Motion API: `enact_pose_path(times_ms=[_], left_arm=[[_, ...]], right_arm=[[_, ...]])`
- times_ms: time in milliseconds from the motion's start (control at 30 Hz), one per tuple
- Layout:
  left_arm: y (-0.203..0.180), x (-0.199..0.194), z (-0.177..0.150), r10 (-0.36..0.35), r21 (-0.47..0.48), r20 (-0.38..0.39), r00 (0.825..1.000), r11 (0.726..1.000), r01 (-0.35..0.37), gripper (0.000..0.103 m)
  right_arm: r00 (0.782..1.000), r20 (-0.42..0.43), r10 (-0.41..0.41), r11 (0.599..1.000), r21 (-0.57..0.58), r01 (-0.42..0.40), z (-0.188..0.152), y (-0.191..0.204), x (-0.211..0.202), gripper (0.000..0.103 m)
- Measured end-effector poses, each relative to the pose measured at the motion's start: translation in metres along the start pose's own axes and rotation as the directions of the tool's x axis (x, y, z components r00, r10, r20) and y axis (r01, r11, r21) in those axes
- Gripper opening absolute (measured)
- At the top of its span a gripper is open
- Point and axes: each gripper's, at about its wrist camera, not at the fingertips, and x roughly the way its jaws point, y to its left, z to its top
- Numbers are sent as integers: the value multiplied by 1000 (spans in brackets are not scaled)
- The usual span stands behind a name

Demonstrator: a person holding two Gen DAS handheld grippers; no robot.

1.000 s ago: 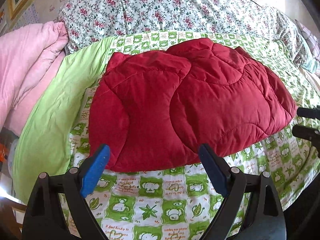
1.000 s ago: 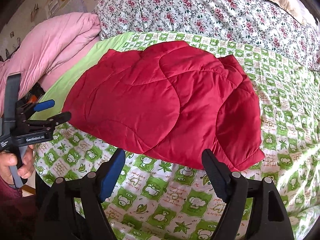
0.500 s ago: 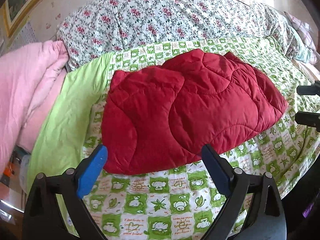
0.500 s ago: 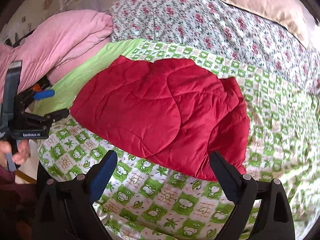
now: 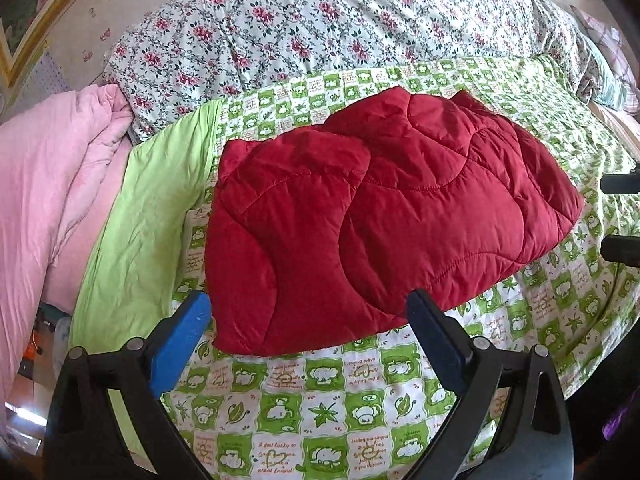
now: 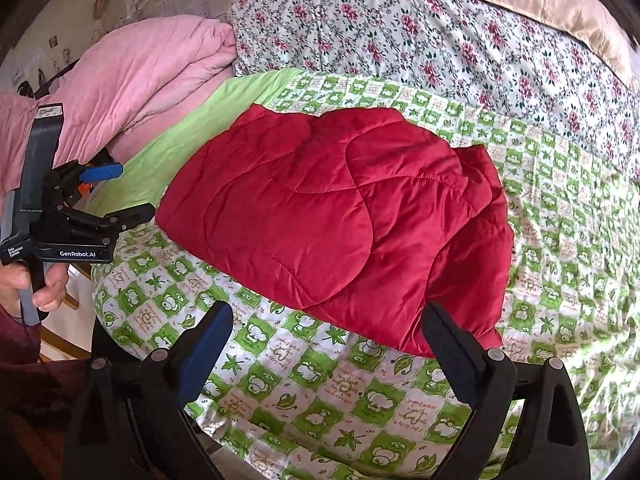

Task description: Fold large clothes

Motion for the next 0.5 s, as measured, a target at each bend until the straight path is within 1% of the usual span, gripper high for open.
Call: enact_pose_path(times_ms=[133,500], left_arm=[[-3,10,5,-2,-1,-18,1000,1000,2,99],[-13,20,14,-2,13,-22,1000,1000,2,99]], right_arm=[[1000,-11,-4,1000,7,4,2,-4,7,96],[999,-27,-19,1000,2,19,11,-12,20,96]])
